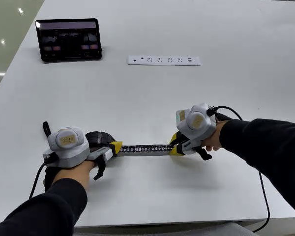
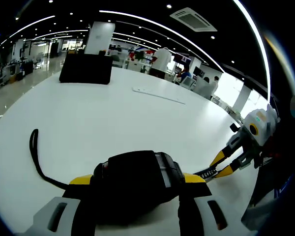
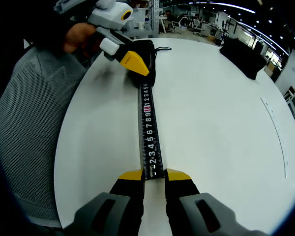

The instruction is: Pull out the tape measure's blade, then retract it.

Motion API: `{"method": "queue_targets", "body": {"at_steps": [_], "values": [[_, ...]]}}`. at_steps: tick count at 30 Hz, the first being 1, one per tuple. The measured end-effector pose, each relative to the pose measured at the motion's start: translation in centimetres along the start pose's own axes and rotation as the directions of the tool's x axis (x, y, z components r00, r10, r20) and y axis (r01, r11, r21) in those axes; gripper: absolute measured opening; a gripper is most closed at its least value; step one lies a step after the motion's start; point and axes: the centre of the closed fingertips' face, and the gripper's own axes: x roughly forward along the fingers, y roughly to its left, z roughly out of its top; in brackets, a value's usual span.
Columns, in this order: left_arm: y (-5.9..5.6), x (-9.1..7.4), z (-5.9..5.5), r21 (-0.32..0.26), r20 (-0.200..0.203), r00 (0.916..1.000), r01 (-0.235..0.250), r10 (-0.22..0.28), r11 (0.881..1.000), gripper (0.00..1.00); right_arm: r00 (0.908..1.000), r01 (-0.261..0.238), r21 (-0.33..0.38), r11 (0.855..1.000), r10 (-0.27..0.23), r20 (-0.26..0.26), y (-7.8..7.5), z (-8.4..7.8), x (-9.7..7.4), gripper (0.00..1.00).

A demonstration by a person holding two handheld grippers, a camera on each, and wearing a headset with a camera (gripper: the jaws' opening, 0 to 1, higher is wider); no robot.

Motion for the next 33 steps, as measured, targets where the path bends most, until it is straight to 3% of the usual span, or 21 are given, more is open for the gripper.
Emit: {"method": "queue_targets", "body": {"at_steps": [33], "values": [[0.0, 0.1, 0.0, -0.008, -0.005, 1.0000, 0.004, -0.004, 1.000, 0.63, 0.9992, -0.011, 0.025, 1.000, 0.010, 0.039, -0.1, 2.3, 1.4, 0.11]]}}
